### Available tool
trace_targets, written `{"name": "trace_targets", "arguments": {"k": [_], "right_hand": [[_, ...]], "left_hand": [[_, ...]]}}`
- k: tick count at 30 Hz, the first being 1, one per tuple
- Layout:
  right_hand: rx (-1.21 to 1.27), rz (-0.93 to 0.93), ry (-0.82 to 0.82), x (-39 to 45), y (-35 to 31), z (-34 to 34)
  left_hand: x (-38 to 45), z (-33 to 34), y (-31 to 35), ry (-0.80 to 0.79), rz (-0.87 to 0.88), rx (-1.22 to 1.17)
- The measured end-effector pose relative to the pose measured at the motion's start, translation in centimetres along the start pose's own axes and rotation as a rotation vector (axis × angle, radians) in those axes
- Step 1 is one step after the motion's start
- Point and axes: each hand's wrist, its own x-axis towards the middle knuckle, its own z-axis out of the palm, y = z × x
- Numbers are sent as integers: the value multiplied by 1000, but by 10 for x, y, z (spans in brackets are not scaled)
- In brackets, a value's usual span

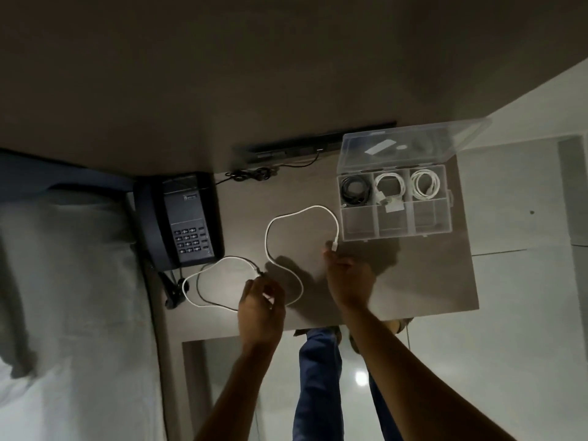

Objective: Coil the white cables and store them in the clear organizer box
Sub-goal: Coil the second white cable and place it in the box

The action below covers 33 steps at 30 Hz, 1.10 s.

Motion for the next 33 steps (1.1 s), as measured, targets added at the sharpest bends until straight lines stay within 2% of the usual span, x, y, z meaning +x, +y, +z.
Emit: {"name": "trace_targets", "arguments": {"k": [4,9,12,18,20,22,23,25,28,29,31,33], "right_hand": [[66,75,150,1,-22,17],[115,143,200,6,-26,17],[50,101,187,8,-24,15],[-70,5,29,1,-10,3],[-87,-37,-50,-2,-7,-8],[-101,-32,-201,-4,-7,-18],[-167,-38,-302,-6,-10,-24],[-388,-180,-442,-12,-19,-38],[-456,-223,-599,-29,-40,-61],[-368,-130,-653,-35,-47,-73],[20,128,-810,-46,-55,-99],[218,133,-940,-59,-68,-132]], "left_hand": [[4,0,-2,-52,5,-37],[13,-12,-9,-48,28,-61],[18,-19,-12,-33,45,-49],[26,-24,1,-22,74,-60],[26,-24,16,-22,92,-68],[28,-25,28,-27,113,-81],[27,-26,34,-35,121,-73],[22,-28,49,-39,155,29],[11,-36,73,-87,272,151],[7,-41,82,-119,330,161],[-2,-52,98,-184,445,212],[-11,-64,114,-209,536,269]]}}
